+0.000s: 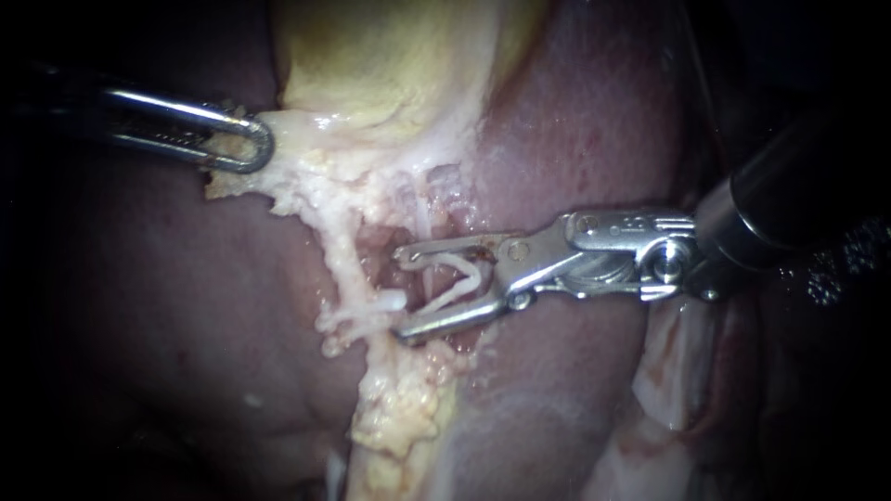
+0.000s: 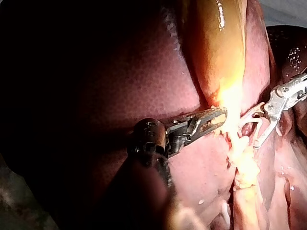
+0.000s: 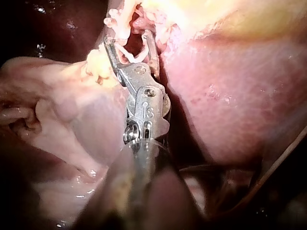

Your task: Clipping third clip left tube

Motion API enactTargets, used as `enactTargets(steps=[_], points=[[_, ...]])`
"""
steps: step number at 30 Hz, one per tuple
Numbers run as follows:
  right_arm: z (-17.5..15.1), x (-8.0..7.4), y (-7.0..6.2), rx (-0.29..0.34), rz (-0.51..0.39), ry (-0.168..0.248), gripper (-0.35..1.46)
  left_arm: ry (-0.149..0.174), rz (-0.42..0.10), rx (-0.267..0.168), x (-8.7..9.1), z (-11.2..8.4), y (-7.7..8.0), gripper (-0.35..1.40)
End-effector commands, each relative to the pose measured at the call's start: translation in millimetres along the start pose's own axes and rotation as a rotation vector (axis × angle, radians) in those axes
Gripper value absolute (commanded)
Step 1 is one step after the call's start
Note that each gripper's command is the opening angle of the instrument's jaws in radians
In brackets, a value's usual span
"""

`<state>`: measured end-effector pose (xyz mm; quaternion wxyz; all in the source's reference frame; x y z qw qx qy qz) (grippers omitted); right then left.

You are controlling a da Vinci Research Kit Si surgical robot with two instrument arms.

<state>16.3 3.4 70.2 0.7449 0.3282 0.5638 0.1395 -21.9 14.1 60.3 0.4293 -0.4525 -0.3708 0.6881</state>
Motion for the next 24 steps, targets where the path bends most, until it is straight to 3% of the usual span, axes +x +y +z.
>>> enactTargets(steps=[1,8,24], points=[[0.1,-0.1,0.0,0.009,0.003,0.003,0.49,0.000,0.000,0.000,0.0,0.0,0.0,-0.35],[1.7,-0.6,0.4,0.066,-0.012,0.025,0.47,0.000,0.000,0.000,-0.1,0.0,0.0,-0.35],[4.5,1.3,0.7,0.107,0.020,0.138,0.47,0.001,0.000,0.001,0.0,0.1,0.0,-0.35]])
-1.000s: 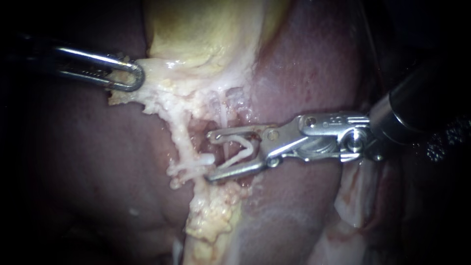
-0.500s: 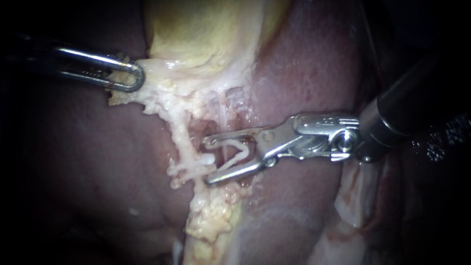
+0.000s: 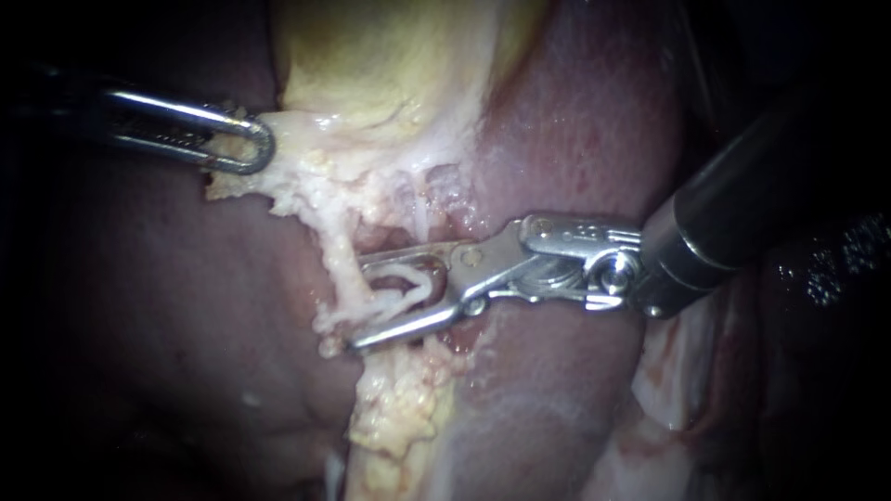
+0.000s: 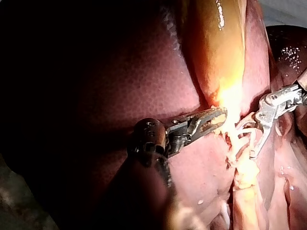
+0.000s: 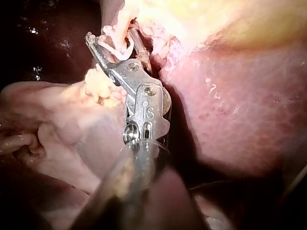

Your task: Clipping third clip left tube

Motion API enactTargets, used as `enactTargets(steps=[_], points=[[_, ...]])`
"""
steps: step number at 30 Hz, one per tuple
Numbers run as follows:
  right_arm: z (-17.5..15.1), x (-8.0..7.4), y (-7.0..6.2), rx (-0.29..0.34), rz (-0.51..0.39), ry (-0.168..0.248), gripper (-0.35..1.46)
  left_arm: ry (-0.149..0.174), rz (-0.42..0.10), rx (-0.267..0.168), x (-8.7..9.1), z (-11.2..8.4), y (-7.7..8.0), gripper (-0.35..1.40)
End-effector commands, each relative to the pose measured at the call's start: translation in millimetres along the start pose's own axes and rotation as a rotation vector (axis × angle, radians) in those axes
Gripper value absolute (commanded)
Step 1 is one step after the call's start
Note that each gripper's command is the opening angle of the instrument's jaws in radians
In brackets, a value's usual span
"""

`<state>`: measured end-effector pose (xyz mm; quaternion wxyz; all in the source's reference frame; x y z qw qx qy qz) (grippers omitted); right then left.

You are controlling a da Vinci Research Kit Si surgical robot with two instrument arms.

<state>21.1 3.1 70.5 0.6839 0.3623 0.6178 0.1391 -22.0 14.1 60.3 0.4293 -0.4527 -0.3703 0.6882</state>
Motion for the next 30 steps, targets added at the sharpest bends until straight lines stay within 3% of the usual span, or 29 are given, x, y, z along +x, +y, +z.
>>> enactTargets(steps=[1,21,30], points=[[0.0,0.4,-0.1,0.007,0.006,0.008,0.47,0.000,0.000,0.000,0.0,0.0,0.0,-0.35],[2.3,2.8,0.3,0.025,0.048,0.081,0.47,0.003,0.001,0.005,-0.2,0.4,0.0,-0.35],[1.5,5.8,-0.9,0.042,0.060,0.112,0.47,0.003,0.001,0.005,-0.2,0.3,-0.1,-0.35]])
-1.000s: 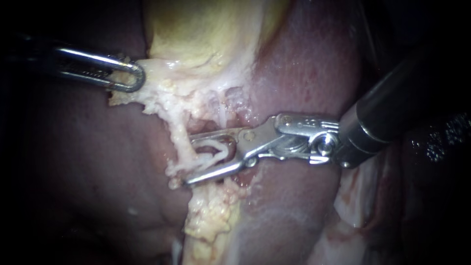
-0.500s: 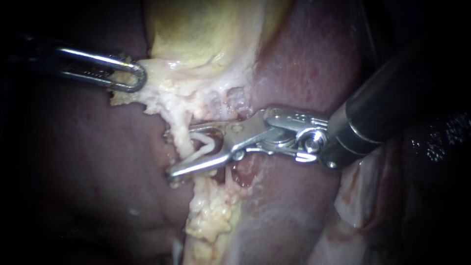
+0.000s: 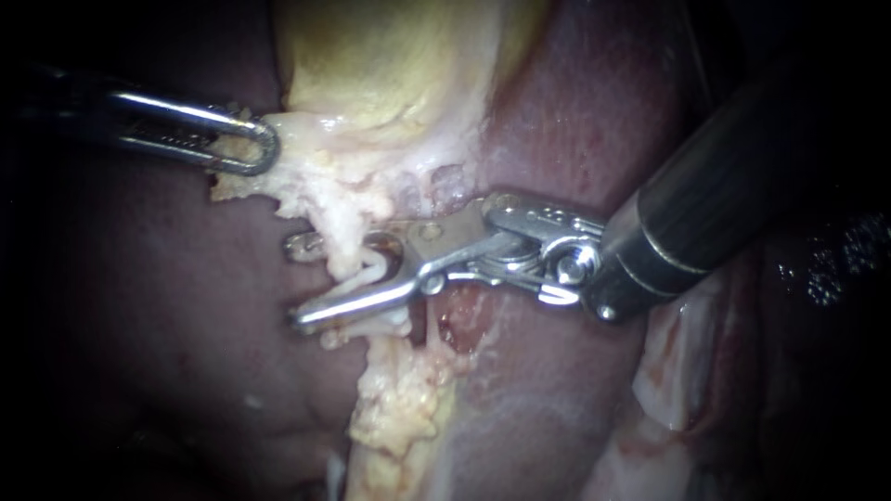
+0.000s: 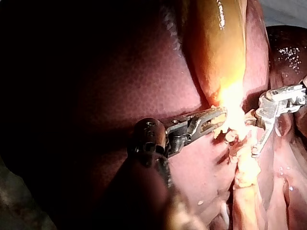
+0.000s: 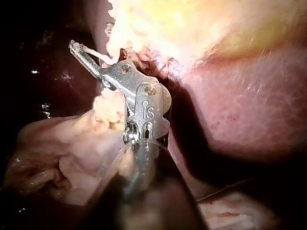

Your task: Clipping third clip left tube

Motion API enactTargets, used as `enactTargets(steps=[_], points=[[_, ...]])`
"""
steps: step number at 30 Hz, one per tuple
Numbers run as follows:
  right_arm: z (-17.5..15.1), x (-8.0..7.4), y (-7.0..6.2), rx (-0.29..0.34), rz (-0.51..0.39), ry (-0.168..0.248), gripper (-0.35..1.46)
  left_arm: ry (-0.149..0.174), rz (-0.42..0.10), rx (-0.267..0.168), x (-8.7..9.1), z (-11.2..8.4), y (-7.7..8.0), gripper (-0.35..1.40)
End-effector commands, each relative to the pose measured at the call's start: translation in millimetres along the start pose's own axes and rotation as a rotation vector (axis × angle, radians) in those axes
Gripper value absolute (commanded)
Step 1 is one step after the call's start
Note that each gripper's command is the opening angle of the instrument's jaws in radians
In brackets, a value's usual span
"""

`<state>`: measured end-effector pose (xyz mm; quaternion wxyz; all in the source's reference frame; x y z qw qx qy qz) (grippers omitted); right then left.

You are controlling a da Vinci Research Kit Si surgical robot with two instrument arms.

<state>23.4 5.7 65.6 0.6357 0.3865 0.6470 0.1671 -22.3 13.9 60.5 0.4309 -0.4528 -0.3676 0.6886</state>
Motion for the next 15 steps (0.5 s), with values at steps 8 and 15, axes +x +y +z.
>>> enactTargets(steps=[8,15], points=[[-0.6,2.7,-2.3,0.013,0.019,0.005,0.46,-0.001,0.000,-0.001,0.0,-0.1,0.0,-0.35],[-0.6,3.7,-3.1,0.016,0.089,0.009,0.42,-0.001,0.000,-0.001,-0.1,-0.1,0.0,-0.35]])
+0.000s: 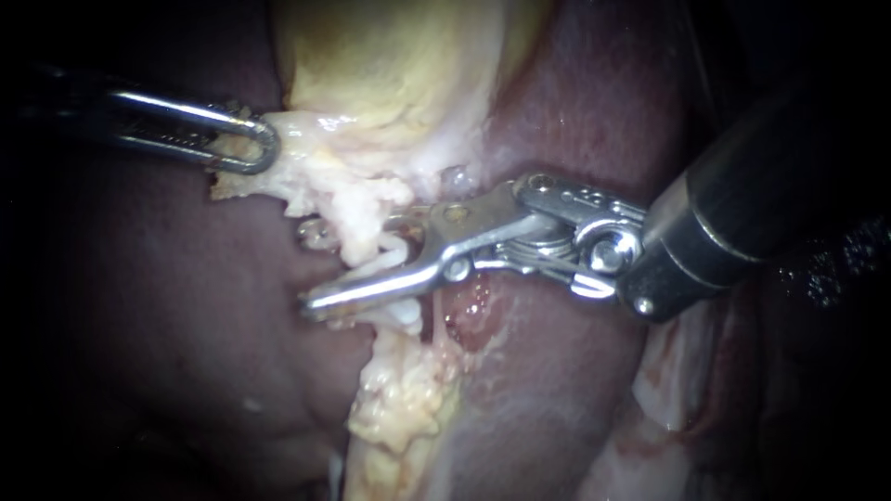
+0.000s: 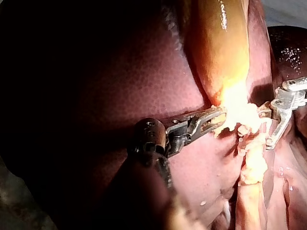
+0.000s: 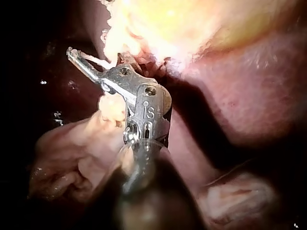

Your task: Clipping third clip left tube

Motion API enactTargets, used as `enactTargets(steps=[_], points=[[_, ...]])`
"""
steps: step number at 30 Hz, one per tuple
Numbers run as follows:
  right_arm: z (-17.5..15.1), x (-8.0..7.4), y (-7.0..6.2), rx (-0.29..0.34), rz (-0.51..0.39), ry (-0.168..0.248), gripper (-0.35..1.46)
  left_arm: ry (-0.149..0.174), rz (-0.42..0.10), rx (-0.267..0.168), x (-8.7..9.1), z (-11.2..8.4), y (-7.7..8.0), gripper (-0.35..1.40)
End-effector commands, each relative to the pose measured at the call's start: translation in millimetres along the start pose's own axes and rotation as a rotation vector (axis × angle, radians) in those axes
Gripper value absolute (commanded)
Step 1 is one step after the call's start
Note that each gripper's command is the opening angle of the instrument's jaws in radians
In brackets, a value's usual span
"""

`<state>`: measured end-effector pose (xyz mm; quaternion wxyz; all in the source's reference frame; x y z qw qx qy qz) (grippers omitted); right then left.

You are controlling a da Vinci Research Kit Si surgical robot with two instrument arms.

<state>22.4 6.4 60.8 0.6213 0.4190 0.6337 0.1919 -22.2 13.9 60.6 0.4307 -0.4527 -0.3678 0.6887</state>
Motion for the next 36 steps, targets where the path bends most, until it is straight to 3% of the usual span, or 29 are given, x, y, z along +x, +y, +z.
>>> enactTargets(steps=[1,9,12,17,36], points=[[0.0,-0.1,0.1,-0.001,0.012,-0.001,0.41,0.000,0.000,0.000,0.0,0.0,0.0,-0.35],[-0.3,-0.5,0.5,-0.003,0.093,0.001,0.18,0.000,0.000,-0.001,0.0,0.0,0.0,-0.35],[-0.4,-0.5,0.5,-0.002,0.104,0.001,0.04,0.000,0.000,0.000,0.0,0.0,0.0,-0.35],[-0.6,-0.7,0.3,0.011,0.109,-0.004,-0.35,0.000,0.000,-0.001,0.0,0.0,0.0,-0.35],[-0.5,-0.7,0.3,-0.011,0.113,0.003,-0.35,0.000,0.000,0.000,0.0,0.1,0.0,-0.35]])
